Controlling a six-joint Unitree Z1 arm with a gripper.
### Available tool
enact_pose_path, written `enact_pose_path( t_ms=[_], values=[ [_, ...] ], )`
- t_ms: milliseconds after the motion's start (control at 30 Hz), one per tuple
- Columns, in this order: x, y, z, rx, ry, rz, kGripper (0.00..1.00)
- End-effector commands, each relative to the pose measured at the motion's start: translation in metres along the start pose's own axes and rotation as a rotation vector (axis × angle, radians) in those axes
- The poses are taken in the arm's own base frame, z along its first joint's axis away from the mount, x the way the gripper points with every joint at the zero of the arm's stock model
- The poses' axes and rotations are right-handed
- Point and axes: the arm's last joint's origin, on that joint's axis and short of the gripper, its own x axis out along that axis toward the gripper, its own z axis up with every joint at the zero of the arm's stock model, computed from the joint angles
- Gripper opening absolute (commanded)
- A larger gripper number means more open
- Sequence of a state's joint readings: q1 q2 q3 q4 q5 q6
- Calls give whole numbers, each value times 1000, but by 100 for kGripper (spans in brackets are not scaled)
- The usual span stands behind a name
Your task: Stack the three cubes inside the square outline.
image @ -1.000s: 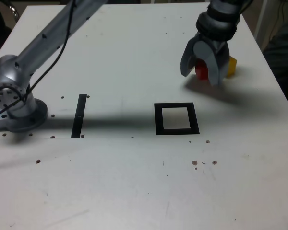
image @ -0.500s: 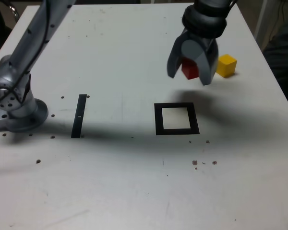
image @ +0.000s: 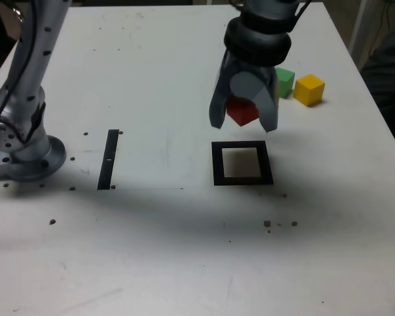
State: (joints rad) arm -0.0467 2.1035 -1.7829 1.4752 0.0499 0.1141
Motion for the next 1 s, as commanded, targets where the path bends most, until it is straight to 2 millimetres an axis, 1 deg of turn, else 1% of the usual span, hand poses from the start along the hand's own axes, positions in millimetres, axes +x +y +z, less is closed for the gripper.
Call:
enact_pose_path(
  t_ms=[0,300,567,967],
  values=[
    [0,-7,-2,-41,-10,-16,28],
    [7,-25,2,-189,-16,-54,28],
    [15,-30,8,-377,-3,-97,28],
    [44,-31,23,-400,45,-138,28]
  ],
)
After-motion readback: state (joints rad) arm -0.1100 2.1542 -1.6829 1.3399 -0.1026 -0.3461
